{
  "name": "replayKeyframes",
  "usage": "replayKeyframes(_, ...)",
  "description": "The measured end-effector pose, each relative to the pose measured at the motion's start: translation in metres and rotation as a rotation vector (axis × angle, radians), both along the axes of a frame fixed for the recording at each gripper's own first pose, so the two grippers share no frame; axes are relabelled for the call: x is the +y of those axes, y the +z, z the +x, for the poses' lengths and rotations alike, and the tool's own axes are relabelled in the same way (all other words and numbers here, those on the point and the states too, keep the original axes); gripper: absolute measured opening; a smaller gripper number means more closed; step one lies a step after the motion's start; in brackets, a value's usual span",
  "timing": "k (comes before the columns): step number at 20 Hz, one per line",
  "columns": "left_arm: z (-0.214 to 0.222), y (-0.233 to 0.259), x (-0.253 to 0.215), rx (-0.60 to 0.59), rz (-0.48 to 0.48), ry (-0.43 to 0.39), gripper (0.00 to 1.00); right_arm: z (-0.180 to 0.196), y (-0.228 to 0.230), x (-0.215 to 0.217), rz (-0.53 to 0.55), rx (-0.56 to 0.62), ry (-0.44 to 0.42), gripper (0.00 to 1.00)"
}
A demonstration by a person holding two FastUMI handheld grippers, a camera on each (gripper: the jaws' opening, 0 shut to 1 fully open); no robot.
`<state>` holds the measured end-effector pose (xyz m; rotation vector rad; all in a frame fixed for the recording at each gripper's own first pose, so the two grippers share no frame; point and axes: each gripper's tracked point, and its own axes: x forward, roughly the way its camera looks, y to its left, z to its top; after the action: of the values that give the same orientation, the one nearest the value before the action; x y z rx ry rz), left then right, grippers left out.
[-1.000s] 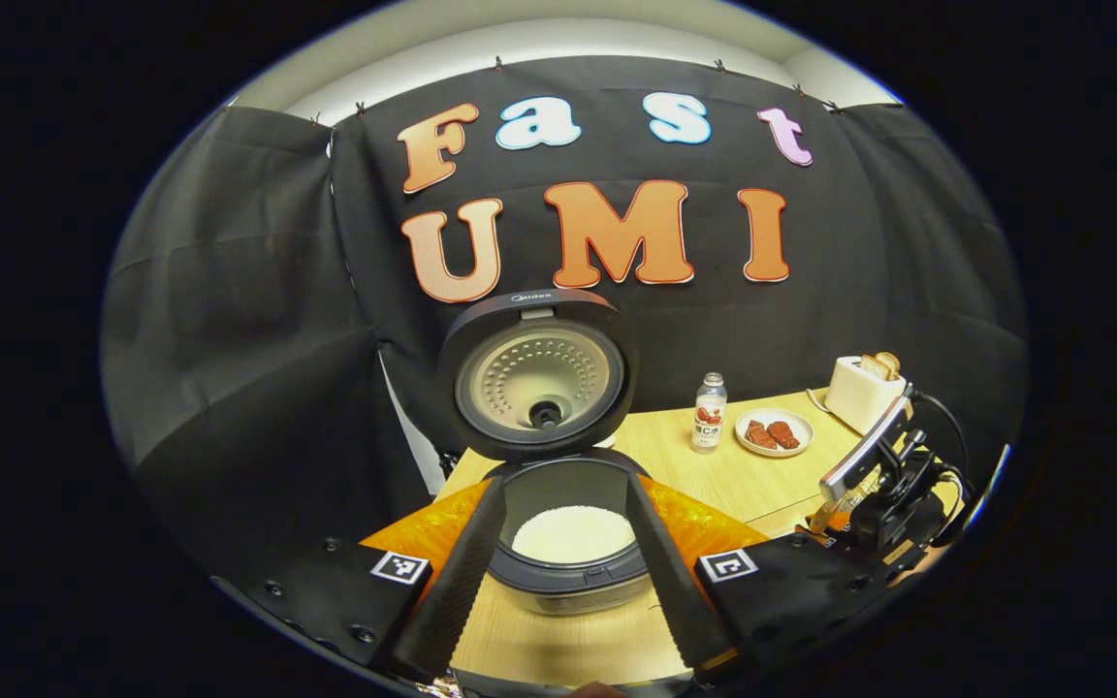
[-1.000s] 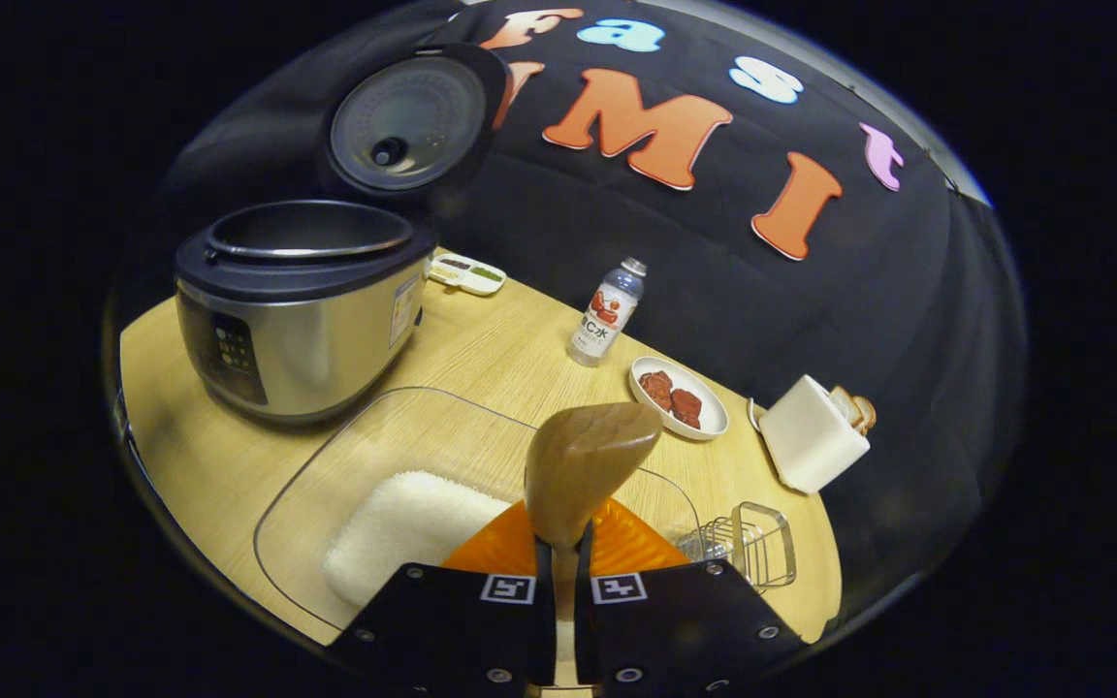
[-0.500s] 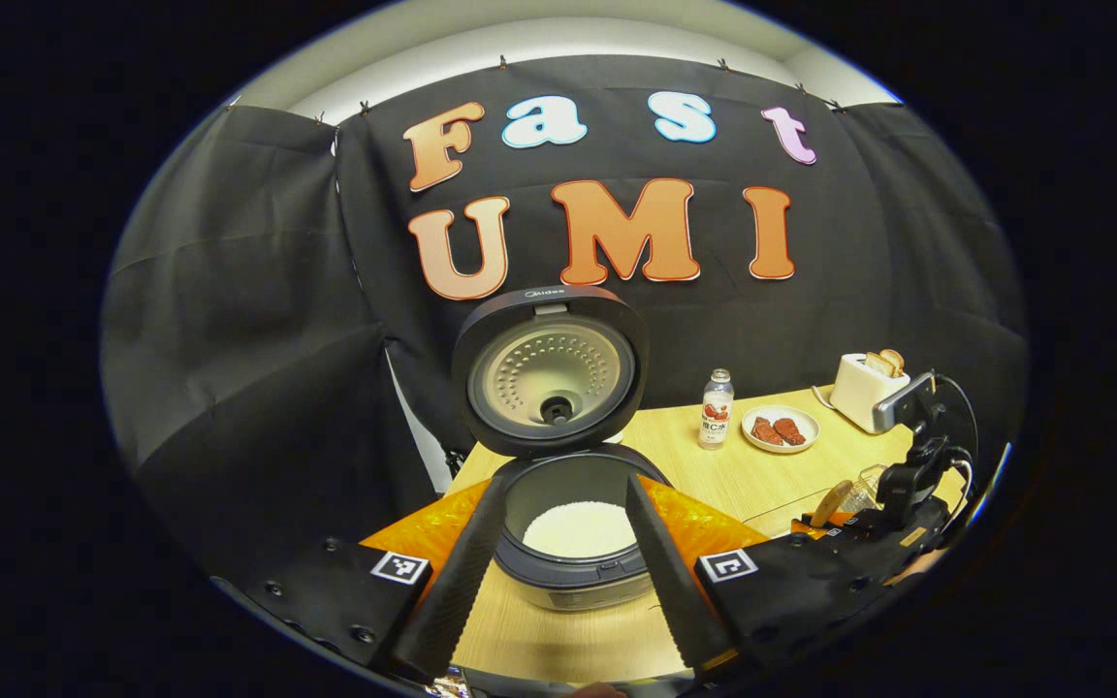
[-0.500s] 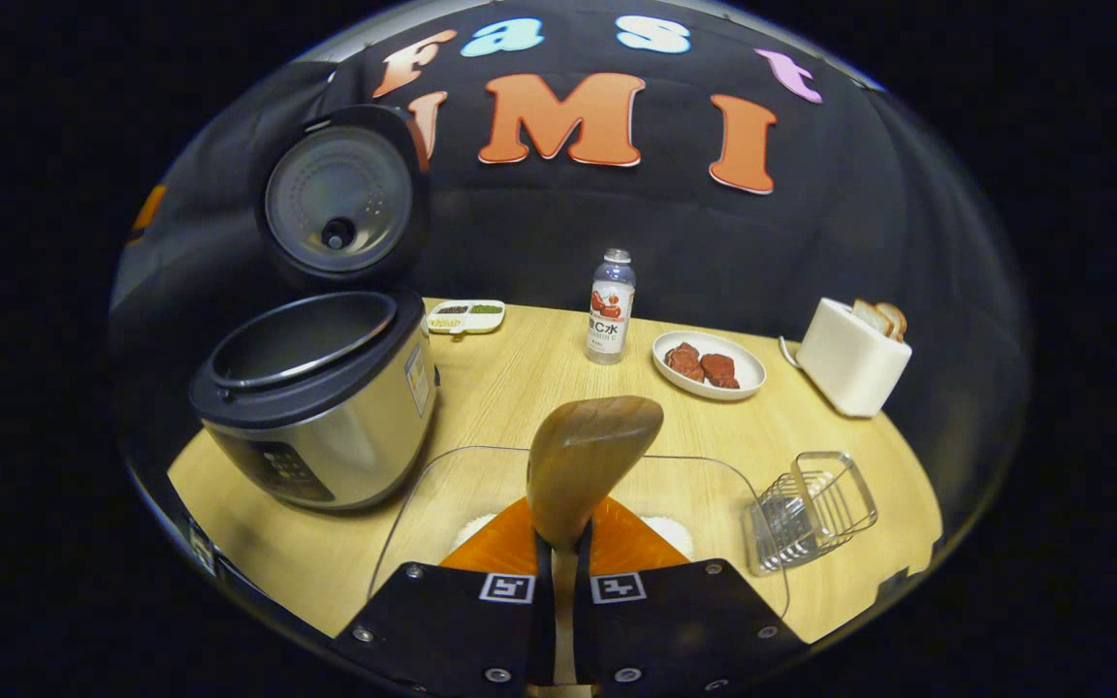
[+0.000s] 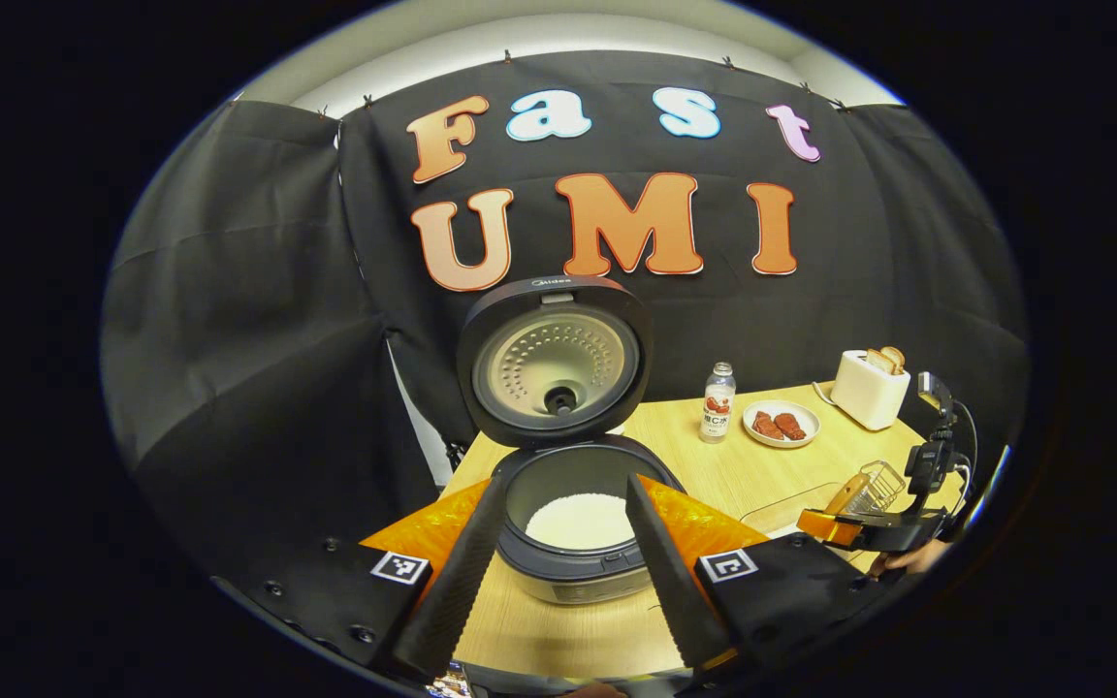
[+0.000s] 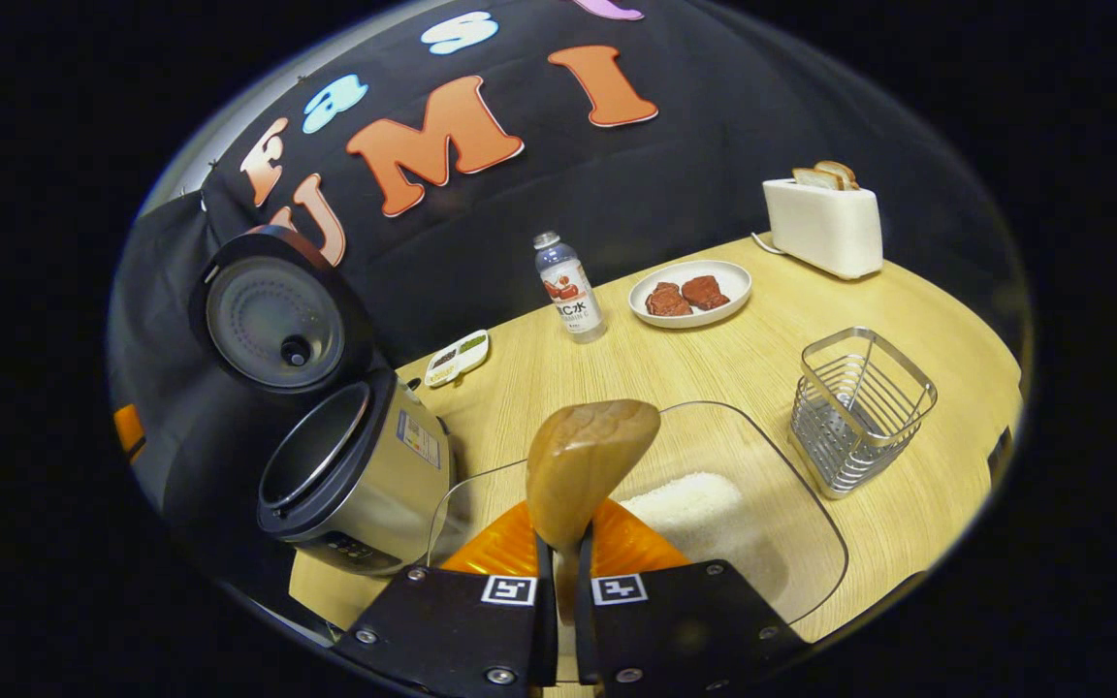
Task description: Close the left gripper, press the button to open the rice cooker; take a wooden spoon from the chopstick holder with the right hand, scoop a spoonful of rice and pour it into the rice cooker, then put the wooden spoon back into the chopstick holder.
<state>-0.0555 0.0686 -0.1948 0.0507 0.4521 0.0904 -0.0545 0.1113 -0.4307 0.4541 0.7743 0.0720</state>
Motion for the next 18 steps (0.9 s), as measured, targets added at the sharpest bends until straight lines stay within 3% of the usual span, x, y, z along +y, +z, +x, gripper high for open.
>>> replayKeyframes(1, 0.001, 0.000, 0.002, 0.001, 0.001, 0.003, 0.87, 0.000, -0.002, -0.001, 0.024, 0.013, -0.015, 0.07)
replayKeyframes(6, 0.003, -0.003, 0.003, 0.013, 0.000, 0.008, 0.83, -0.001, -0.004, -0.004, 0.177, 0.072, -0.086, 0.07)
replayKeyframes(18, 0.011, -0.007, -0.007, 0.022, -0.013, -0.015, 0.87, 0.001, -0.005, -0.002, 0.388, 0.140, -0.123, 0.07)
